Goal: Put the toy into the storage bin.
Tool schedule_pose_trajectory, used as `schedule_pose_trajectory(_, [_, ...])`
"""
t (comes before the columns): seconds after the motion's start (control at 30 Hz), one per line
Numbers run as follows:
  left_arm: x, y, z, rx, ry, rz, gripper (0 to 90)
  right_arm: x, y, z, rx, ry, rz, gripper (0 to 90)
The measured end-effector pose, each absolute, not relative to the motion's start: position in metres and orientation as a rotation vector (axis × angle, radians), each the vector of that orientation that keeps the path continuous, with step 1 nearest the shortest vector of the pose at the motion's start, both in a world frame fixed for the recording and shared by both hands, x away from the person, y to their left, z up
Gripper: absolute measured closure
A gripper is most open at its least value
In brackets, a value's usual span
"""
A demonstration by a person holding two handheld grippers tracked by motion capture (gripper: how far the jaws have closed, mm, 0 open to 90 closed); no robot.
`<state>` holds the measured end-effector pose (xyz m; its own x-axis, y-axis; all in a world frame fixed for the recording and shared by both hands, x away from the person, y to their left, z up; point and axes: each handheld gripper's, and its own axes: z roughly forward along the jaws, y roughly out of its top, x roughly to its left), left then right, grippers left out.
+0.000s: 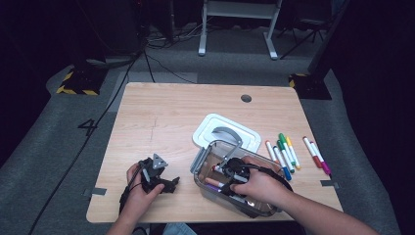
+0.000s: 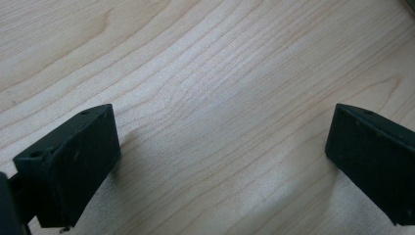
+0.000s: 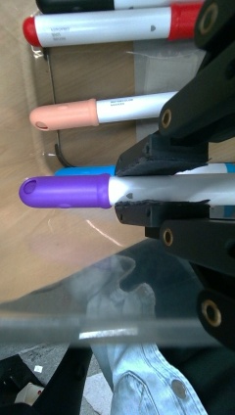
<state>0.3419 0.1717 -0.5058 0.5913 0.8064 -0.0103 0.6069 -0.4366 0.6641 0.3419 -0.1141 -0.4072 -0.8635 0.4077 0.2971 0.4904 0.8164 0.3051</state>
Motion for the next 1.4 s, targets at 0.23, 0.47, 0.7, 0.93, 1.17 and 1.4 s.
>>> schedule_pose_trajectory(0.23, [0.342,0.172,-0.506,2.19,1.116,0.41,0.1,0.348,-0.11,-0.425,-0.709,-2.77,-0.492,77.0])
schedule_pose_trajectory(0.47, [0.342,0.172,-0.506,2.19,1.115,0.411,0.1,0.36,-0.12,-0.424,-0.775,-2.759,-0.583,63.9])
schedule_pose_trajectory(0.7, [0.342,0.172,-0.506,2.19,1.116,0.41,0.1,0.366,-0.148,-0.39,-0.844,-2.793,-0.81,62.7])
schedule_pose_trajectory(0.93, [0.342,0.172,-0.506,2.19,1.116,0.411,0.1,0.371,-0.183,-0.356,-0.946,-2.834,-0.979,63.3])
schedule_pose_trajectory(1.17, [0.342,0.172,-0.506,2.19,1.116,0.411,0.1,0.386,-0.244,-0.325,-1.188,-2.832,-1.153,64.7])
schedule_pose_trajectory(1.4, [0.342,0.172,-0.506,2.19,1.116,0.411,0.1,0.409,-0.297,-0.335,-1.467,-2.802,-1.141,62.1])
